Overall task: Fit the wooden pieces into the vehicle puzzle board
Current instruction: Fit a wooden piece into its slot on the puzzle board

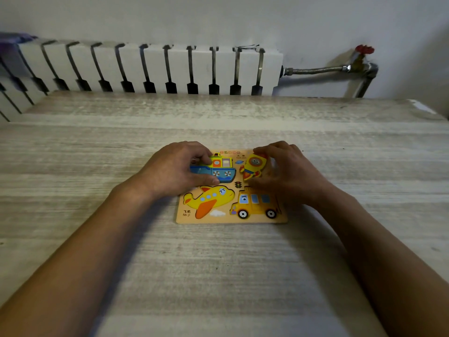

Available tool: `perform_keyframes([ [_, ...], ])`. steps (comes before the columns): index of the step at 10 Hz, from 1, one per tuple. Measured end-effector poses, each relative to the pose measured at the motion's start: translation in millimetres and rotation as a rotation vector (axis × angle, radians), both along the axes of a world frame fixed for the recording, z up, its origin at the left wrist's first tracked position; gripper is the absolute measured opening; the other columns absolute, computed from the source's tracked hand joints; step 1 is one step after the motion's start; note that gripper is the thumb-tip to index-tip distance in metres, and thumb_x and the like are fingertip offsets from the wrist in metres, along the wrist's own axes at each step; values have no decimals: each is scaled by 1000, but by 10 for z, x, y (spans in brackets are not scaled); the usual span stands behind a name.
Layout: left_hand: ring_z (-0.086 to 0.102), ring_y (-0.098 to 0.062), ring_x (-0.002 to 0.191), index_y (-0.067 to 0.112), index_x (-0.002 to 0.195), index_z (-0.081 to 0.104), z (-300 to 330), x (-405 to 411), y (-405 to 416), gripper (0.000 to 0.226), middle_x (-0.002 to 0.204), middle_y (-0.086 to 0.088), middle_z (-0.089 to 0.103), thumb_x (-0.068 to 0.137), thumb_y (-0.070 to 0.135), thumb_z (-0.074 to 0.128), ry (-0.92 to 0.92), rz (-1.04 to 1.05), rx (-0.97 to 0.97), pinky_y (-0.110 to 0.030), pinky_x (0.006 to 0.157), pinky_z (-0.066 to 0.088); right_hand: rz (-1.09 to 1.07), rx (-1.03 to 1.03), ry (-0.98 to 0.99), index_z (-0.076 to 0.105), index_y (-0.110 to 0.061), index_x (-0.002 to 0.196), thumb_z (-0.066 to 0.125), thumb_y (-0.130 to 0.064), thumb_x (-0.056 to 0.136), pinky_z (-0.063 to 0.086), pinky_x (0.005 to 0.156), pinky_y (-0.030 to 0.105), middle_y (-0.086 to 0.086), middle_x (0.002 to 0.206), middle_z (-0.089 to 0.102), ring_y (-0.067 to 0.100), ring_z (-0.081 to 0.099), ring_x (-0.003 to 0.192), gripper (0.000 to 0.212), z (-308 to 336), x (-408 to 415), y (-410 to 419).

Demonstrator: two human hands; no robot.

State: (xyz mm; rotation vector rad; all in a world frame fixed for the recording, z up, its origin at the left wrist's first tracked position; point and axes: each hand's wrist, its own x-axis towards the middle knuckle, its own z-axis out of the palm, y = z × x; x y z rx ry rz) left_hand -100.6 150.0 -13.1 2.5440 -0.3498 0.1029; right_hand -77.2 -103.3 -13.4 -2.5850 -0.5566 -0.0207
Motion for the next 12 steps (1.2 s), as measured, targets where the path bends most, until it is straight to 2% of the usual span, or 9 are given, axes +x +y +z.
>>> perform_keyframes([
  [1,59,-5,103,36,88,62,5,-3,9,36,118,19,63,62,55,79,8,-3,0,-27,77,46,-16,3,-1,45,-29,135,74,-53,68,36,90,31,2,135,47,20,38,123,77,-14,11,-2],
  [3,59,-6,104,35,89,63,-8,-3,6,36,120,19,63,63,54,79,-3,-2,-4,-29,79,48,-56,2,-52,45,-32,134,71,-60,66,41,94,39,1,133,48,21,40,121,78,-71,-4,56],
  [7,58,-7,105,32,95,65,-28,6,3,39,122,17,63,65,53,78,-34,4,7,-27,77,45,-71,0,-52,45,-33,134,68,-63,66,38,93,38,0,134,47,21,38,121,78,-108,21,63],
  [9,57,-6,105,36,96,62,-10,16,-23,41,118,15,62,63,52,80,40,35,-23,-25,79,47,-75,-12,-34,46,-32,133,68,-63,67,39,94,39,1,136,46,21,38,123,77,-87,-2,82],
  [10,58,-2,102,35,111,59,-11,-6,-26,55,111,18,62,63,51,81,50,59,-60,-22,77,49,-82,-2,-9,47,-31,133,71,-61,66,42,96,41,1,136,46,21,39,123,77,-53,-14,83],
  [11,57,-3,109,35,127,50,-1,-31,-19,74,119,15,58,62,50,82,57,50,-114,-27,86,52,-82,40,25,47,-30,132,74,-58,64,43,98,43,3,135,45,21,40,123,78,-5,-13,69],
  [12,54,-6,116,37,135,42,54,-68,-27,85,133,8,52,62,55,80,51,67,-166,-33,88,53,-72,91,48,49,-29,131,74,-57,66,44,97,43,5,134,45,23,41,122,75,54,-25,76],
])
